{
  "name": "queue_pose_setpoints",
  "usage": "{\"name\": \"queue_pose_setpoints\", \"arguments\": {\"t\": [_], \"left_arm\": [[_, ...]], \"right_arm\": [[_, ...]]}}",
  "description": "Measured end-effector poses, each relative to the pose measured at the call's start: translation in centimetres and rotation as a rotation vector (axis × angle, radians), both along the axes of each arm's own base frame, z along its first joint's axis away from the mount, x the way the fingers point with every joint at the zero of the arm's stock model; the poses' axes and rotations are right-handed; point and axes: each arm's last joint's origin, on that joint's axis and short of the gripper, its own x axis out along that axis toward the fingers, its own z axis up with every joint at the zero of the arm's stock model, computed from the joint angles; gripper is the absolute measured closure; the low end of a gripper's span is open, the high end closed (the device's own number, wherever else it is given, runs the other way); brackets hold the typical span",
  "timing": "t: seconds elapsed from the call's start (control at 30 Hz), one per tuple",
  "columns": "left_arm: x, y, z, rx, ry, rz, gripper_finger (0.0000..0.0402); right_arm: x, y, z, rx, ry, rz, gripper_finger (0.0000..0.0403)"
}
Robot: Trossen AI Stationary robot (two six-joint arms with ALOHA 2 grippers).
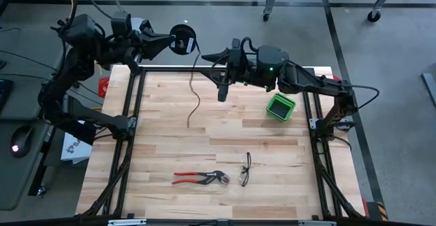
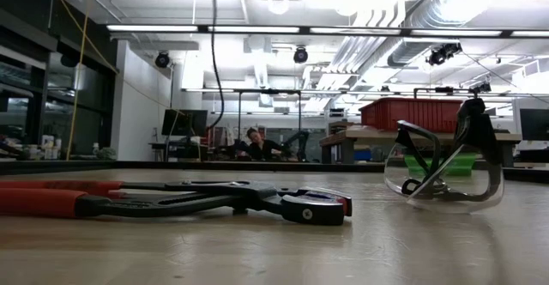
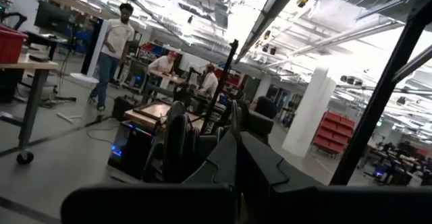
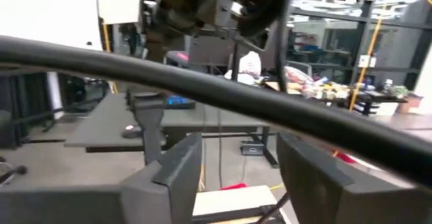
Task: Coil cords
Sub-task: Coil the black wire on the black spool
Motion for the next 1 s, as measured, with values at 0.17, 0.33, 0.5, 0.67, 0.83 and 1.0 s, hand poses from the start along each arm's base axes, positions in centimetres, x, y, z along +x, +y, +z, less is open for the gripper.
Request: {"name": "queue_pose_setpoints", "arguments": {"t": [0.17, 0.33, 0.5, 0.67, 0.83, 1.0], "left_arm": [[0.0, 0.0, 0.0, 0.008, -0.002, -0.001, 0.0402], [-0.1, 0.0, 0.6, 0.016, -0.059, -0.006, 0.0401], [-0.3, -0.1, 1.2, 0.016, -0.129, -0.029, 0.0401], [-0.5, -0.2, 1.7, 0.005, -0.182, -0.042, 0.0402], [-0.5, -0.2, 1.8, 0.010, -0.200, -0.048, 0.0401], [-0.7, -0.3, 2.1, 0.012, -0.234, -0.051, 0.0401]], "right_arm": [[-0.1, -0.1, 0.1, -0.059, 0.010, -0.063, 0.0208], [-0.2, -0.2, 0.2, -0.075, 0.009, -0.087, 0.0208], [-0.2, -0.7, 0.1, -0.050, 0.006, -0.098, 0.0209], [-0.2, -1.2, 0.1, -0.005, -0.006, -0.105, 0.0209], [-0.1, -1.2, 0.1, 0.007, -0.009, -0.092, 0.0231], [-0.1, -1.5, 0.1, 0.057, -0.029, -0.095, 0.0278]]}}
